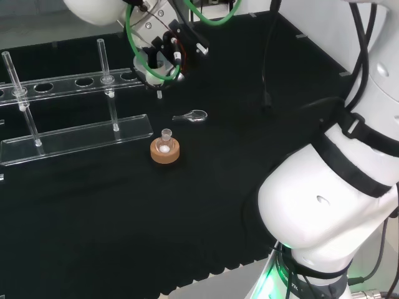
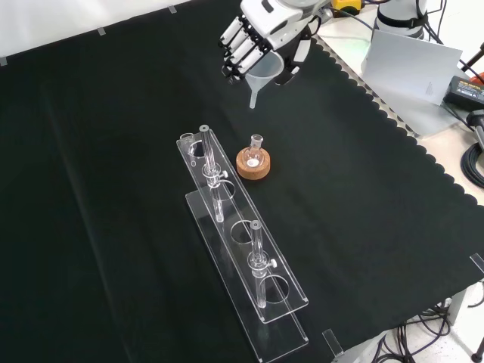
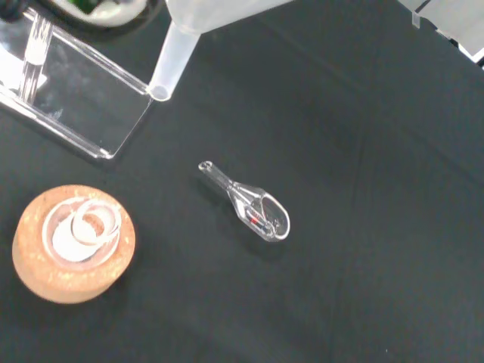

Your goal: Put the funnel back on the funnel stand.

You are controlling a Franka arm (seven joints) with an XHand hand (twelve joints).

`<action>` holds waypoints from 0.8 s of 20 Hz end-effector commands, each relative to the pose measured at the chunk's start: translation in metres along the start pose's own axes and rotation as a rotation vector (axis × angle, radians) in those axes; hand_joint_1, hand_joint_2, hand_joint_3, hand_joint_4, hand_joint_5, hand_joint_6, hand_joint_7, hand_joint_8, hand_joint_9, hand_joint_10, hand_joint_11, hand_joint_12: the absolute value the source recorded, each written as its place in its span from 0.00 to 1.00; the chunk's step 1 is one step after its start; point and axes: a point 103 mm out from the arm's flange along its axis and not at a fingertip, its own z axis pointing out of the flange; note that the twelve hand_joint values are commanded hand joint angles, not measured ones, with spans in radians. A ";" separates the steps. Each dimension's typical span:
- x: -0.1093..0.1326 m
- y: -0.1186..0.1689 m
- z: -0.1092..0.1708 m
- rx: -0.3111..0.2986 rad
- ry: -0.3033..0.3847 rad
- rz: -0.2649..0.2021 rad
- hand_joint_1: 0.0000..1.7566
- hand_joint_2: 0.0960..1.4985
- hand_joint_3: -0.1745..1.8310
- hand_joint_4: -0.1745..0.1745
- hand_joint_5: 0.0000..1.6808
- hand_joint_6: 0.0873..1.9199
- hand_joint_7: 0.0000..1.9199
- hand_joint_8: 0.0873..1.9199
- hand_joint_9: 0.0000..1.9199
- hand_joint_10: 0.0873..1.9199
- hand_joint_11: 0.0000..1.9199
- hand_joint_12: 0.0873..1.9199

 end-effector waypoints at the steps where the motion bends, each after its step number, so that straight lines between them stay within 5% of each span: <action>1: -0.014 0.018 -0.014 -0.012 0.019 0.016 0.56 0.49 0.40 0.61 0.47 0.34 0.30 0.28 0.51 0.14 0.37 0.58; 10: -0.029 0.047 -0.029 -0.026 0.056 0.042 0.56 0.49 0.40 0.61 0.47 0.34 0.30 0.29 0.52 0.14 0.37 0.58; 16: -0.027 0.078 -0.029 -0.038 0.075 -0.001 0.56 0.50 0.40 0.61 0.47 0.35 0.30 0.29 0.52 0.14 0.37 0.58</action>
